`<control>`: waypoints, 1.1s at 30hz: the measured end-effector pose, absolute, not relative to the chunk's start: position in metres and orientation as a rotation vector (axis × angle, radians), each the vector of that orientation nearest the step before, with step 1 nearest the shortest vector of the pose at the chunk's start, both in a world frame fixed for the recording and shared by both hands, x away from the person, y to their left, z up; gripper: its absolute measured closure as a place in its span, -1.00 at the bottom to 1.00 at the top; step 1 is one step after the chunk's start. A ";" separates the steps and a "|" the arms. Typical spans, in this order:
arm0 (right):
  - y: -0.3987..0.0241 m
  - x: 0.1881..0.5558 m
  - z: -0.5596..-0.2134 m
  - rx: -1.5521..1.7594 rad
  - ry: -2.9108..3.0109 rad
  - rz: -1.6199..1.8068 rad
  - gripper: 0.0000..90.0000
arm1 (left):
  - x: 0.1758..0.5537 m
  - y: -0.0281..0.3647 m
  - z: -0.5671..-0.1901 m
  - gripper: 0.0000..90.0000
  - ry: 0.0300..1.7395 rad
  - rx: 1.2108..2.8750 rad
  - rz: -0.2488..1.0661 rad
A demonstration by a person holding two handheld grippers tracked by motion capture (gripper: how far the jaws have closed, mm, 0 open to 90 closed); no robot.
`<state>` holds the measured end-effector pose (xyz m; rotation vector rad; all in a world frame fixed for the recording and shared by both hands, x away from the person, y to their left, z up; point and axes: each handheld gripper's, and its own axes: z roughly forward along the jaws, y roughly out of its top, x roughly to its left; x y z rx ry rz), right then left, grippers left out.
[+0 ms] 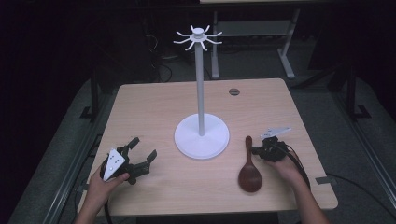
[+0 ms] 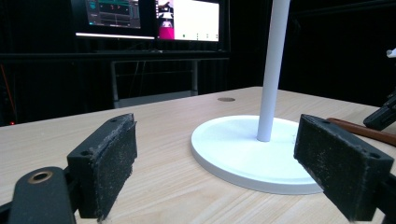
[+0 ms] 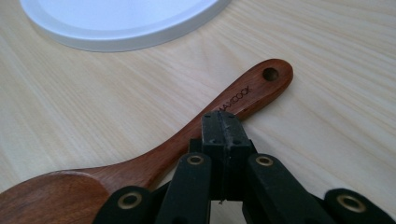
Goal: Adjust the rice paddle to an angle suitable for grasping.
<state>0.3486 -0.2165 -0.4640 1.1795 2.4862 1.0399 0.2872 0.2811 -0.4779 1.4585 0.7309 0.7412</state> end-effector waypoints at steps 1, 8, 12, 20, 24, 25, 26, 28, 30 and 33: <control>-0.215 0.348 -0.464 1.172 2.487 1.044 0.99 | 0.287 0.281 -0.478 -0.72 0.731 1.459 0.741; -0.207 0.345 -0.463 1.136 2.516 1.052 0.99 | 0.287 0.281 -0.478 -0.72 0.731 1.459 0.741; -0.202 0.344 -0.462 1.119 2.529 1.054 0.99 | 0.287 0.281 -0.478 -0.72 0.731 1.458 0.741; -0.193 0.341 -0.461 1.068 2.564 1.061 0.99 | 0.287 0.281 -0.478 -0.72 0.731 1.458 0.741; -0.188 0.339 -0.461 1.046 2.578 1.061 0.99 | 0.287 0.281 -0.478 -0.72 0.731 1.459 0.741; -0.187 0.339 -0.461 1.042 2.582 1.058 0.99 | 0.287 0.281 -0.478 -0.72 0.731 1.458 0.741; -0.187 0.339 -0.461 1.040 2.583 1.058 0.99 | 0.287 0.281 -0.478 -0.72 0.731 1.458 0.741; -0.187 0.338 -0.461 1.046 2.585 1.058 0.99 | 0.287 0.281 -0.478 -0.72 0.733 1.454 0.739; -0.187 0.338 -0.460 1.043 2.584 1.053 0.99 | 0.287 0.281 -0.478 -0.72 0.731 1.458 0.741; -0.189 0.335 -0.453 1.052 2.574 1.064 0.99 | 0.287 0.281 -0.478 -0.72 0.733 1.454 0.738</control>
